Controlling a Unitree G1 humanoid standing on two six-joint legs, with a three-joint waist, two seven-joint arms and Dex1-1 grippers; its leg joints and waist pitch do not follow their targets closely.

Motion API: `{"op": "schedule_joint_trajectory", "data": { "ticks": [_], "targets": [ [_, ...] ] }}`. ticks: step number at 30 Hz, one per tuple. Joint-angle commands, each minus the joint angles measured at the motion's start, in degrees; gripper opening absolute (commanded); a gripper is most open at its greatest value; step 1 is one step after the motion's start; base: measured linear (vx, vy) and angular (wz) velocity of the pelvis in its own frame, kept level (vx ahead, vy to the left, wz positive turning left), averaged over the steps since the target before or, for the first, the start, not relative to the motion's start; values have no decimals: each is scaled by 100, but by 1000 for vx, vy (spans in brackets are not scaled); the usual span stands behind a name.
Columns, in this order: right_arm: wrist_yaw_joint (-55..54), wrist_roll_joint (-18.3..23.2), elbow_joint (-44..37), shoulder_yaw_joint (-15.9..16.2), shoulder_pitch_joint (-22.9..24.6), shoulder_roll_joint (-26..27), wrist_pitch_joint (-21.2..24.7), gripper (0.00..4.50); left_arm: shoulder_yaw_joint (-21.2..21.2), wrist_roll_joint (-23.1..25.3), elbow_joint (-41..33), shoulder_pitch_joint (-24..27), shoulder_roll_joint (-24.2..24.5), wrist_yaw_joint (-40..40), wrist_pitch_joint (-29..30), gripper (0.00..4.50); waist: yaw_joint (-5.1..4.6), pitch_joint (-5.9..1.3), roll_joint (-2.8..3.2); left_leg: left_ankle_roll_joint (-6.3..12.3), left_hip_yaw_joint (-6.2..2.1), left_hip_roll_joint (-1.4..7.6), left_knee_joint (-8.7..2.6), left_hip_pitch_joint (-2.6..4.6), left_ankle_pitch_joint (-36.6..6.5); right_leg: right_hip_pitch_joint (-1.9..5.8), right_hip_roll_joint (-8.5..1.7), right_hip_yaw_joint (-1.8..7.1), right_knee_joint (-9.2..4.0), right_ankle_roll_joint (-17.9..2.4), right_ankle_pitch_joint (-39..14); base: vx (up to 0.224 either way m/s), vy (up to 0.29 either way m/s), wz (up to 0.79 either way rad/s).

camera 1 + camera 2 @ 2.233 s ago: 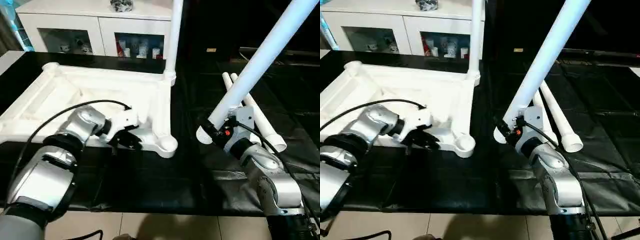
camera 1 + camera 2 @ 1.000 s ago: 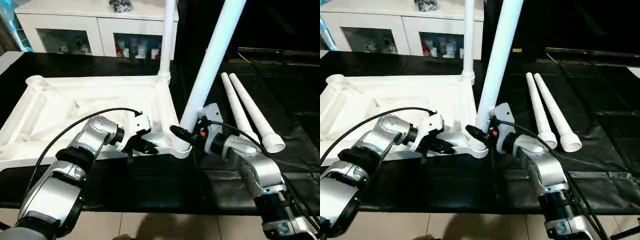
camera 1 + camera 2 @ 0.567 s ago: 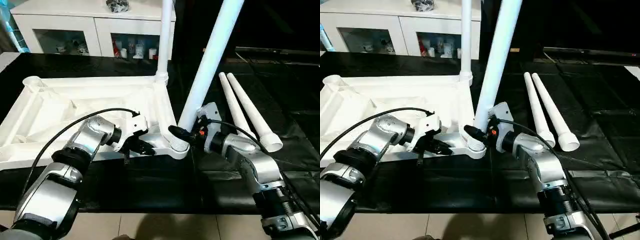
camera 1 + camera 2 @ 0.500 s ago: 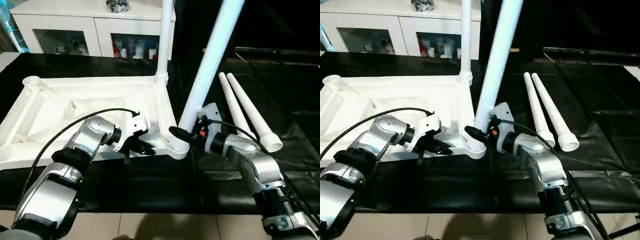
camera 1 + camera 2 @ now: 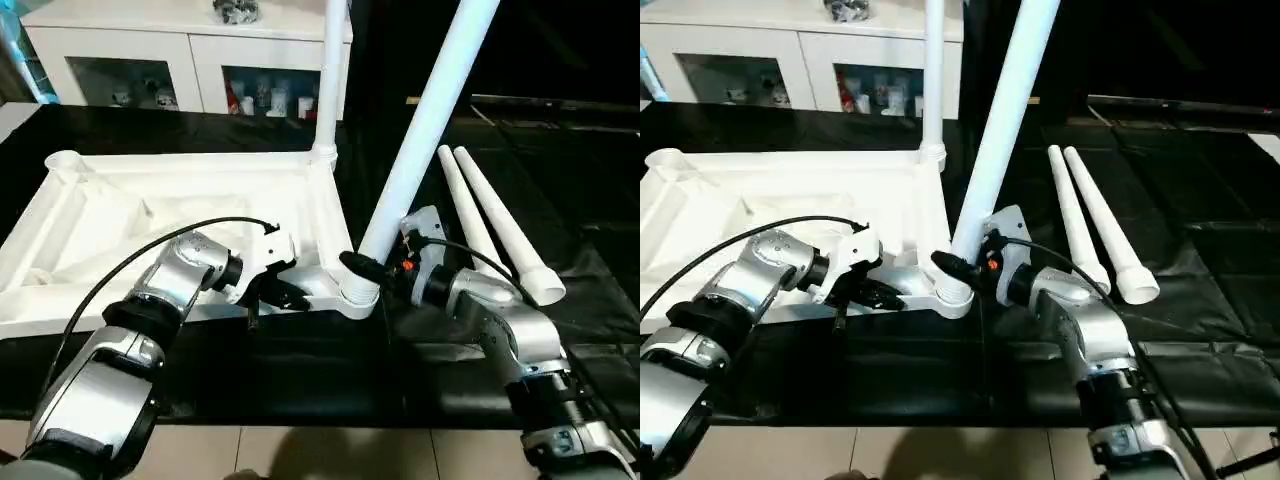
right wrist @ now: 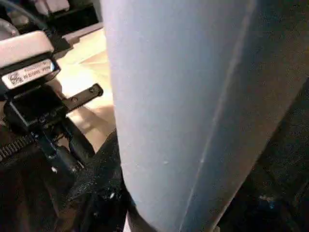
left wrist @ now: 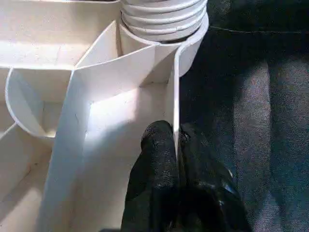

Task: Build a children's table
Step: Insert table leg to table base

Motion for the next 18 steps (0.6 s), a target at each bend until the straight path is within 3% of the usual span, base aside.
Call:
{"op": "schedule_joint_trajectory", "data": {
  "ticks": [1,2,4,5,7,8,9,10,12,14,16,17,18],
  "targets": [
    [-107,64,274,-71,65,44,115,191,-54,16,-74,55,-27,-143,79,0,33,-325,8,-133,-284,602,-490,153,-1494,179,-665,375,-480,-1460,-1136,0,0,0],
    [-104,94,278,-108,114,55,87,191,-33,6,-56,38,-25,-123,91,0,46,-327,75,-165,-290,599,-487,162,-1523,174,-667,376,-473,-1473,-1112,0,0,0],
    [-95,117,283,-146,163,69,57,191,-13,-2,-42,23,-22,-104,103,0,35,-331,30,-179,-287,600,-499,154,-1534,185,-658,374,-470,-1488,-1021,0,0,0],
    [-97,120,284,-174,242,82,-15,191,6,6,6,-6,-20,-50,88,0,50,-329,117,-200,-297,596,-496,154,-1546,182,-664,374,-461,-1504,-988,0,0,0],
    [-83,162,203,-258,586,136,-239,191,90,1,125,-86,-30,143,78,0,54,-333,123,-269,-292,607,-514,167,-1732,178,-651,375,-479,-1522,-857,0,0,0],
    [-72,158,175,-255,664,139,-281,191,114,-13,142,-100,-37,173,96,0,78,-342,165,-259,-298,595,-505,172,-1725,183,-659,375,-465,-1553,-771,0,0,0],
    [-71,158,172,-254,672,139,-285,191,117,-14,144,-101,-38,176,98,0,76,-337,138,-241,-288,594,-512,165,-1726,189,-654,375,-481,-1555,-757,0,0,0],
    [-52,61,80,-209,903,131,-488,191,149,-32,175,-127,-44,224,115,0,97,-341,162,-229,-295,593,-503,164,-1689,198,-660,372,-467,-1576,-735,0,0,0],
    [-55,-6,38,-176,1013,119,-604,191,159,-31,191,-139,-46,256,115,0,128,-342,142,-183,-286,597,-499,160,-1635,199,-665,377,-480,-1548,-748,0,0,0],
    [-61,-300,-102,11,1357,-1,-1127,191,162,1,269,-169,-50,346,79,0,152,-344,154,-140,-284,603,-503,156,-1558,195,-662,371,-484,-1534,-707,0,0,0],
    [-35,-376,-159,71,1452,-44,-1245,191,167,4,286,-175,-52,370,75,0,161,-353,155,-135,-287,607,-518,170,-1541,199,-645,359,-469,-1516,-607,0,0,0],
    [-28,-502,-213,172,1511,-118,-1348,191,172,5,299,-183,-50,379,73,0,152,-340,215,-158,-289,616,-538,181,-1636,182,-625,352,-484,-1514,-580,0,0,0],
    [27,-665,-264,327,1559,-227,-1438,191,167,16,315,-189,-47,391,59,0,142,-345,194,-161,-291,613,-537,183,-1645,195,-617,350,-475,-1528,-531,0,0,0]
  ]
}}
